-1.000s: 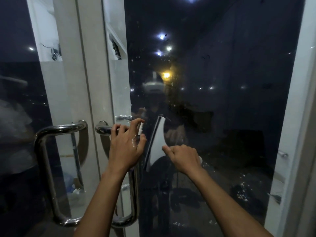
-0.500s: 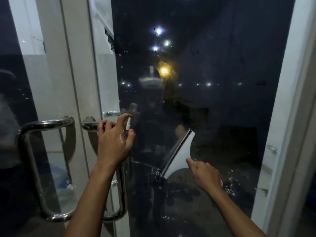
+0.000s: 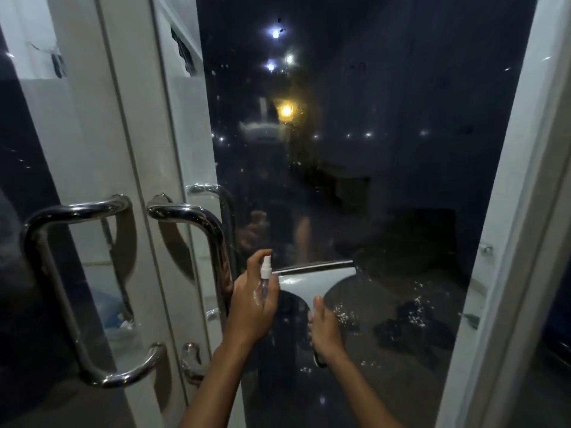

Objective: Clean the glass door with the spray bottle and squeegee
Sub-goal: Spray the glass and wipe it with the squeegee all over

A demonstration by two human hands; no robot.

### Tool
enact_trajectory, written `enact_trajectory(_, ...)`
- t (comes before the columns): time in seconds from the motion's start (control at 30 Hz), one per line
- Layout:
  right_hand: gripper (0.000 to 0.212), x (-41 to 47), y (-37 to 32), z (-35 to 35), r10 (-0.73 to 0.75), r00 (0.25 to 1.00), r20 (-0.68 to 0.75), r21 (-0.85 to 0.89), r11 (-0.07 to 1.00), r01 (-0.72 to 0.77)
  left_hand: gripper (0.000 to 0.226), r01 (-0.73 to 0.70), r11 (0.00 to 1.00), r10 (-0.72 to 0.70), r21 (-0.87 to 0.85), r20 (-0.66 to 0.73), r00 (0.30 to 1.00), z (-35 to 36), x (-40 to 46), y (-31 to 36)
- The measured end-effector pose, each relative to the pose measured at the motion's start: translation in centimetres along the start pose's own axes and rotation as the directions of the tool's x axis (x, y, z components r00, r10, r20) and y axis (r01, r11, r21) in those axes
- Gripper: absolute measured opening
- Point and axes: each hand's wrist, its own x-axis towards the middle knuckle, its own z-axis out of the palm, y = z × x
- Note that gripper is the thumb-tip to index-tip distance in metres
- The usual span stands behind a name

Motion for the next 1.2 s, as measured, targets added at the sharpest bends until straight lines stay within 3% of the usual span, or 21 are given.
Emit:
enact_trajectory(0.1,0.053,-0.8,0.7,0.2,0.031,0.998,-0.062,0.018,0.999,-0.029,0.040,0.050,0.999,-0.050,0.014,0.027,0.998,0.5,-0.5,-0.6)
enact_trajectory(0.3,0.053,1.1,-4.8,1.0,-0.192,0.969,-0.157,-0.048,0.981,0.187,0.046,0.062,0.998,-0.062,-0.005,0.007,0.998,0.5,-1.0,-0.4)
enact_trajectory(0.4,0.055,2.2,-5.3,1.6,-0.130,0.982,-0.141,-0.059,0.991,0.122,0.046,0.076,0.997,-0.076,-0.024,-0.029,0.997,0.8,-1.0,-0.5)
enact_trajectory(0.6,0.057,0.4,1.8,0.4,0.047,0.991,-0.124,-0.058,0.997,-0.055,0.044,0.130,0.991,-0.131,-0.037,-0.042,0.990,1.8,-1.3,-1.3)
enact_trajectory(0.93,0.056,1.6,-4.5,0.0,-0.222,0.964,-0.145,-0.106,0.972,0.208,0.044,0.133,0.987,-0.130,0.088,-0.045,0.991,2.8,-0.4,-2.4)
enact_trajectory(1.2,0.061,1.8,0.0,-0.6,-0.126,0.988,-0.091,-0.091,0.989,0.118,0.044,0.119,0.991,-0.112,0.065,-0.107,0.988,2.5,0.1,-2.7)
